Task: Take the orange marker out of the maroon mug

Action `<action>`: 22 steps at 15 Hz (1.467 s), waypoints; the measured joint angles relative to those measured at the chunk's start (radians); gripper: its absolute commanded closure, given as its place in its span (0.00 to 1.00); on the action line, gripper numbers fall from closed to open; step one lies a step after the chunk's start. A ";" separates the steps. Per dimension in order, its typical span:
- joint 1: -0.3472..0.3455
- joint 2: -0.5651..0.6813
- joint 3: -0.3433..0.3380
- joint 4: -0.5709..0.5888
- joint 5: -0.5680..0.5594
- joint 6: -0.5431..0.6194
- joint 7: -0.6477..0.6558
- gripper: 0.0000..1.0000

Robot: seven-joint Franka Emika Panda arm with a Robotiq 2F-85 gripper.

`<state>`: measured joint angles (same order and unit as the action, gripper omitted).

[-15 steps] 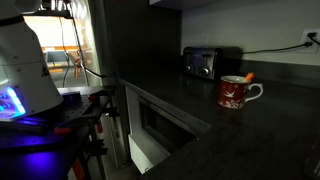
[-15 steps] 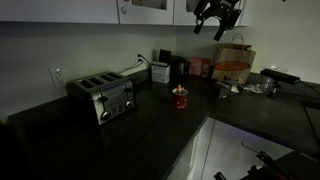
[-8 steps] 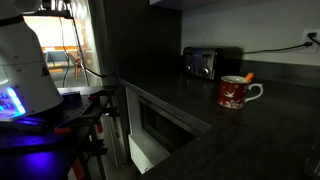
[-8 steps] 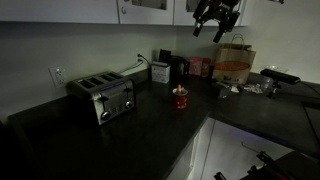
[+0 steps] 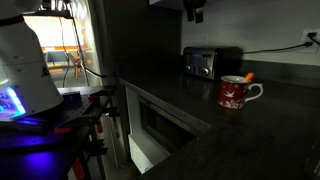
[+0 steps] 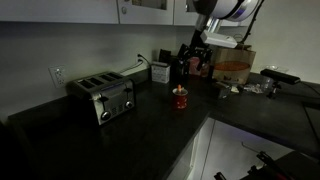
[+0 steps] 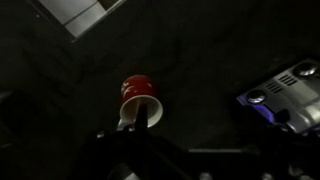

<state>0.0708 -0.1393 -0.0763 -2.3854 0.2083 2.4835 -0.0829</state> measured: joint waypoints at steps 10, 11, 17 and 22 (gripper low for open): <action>-0.058 0.522 0.024 0.383 -0.013 0.029 -0.006 0.51; -0.065 0.551 0.025 0.411 -0.013 0.029 -0.006 0.57; -0.084 0.652 0.029 0.525 -0.015 0.029 0.024 0.52; -0.103 0.693 0.026 0.562 -0.017 0.029 0.062 0.55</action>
<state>-0.0319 0.5540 -0.0500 -1.8232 0.1916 2.5128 -0.0214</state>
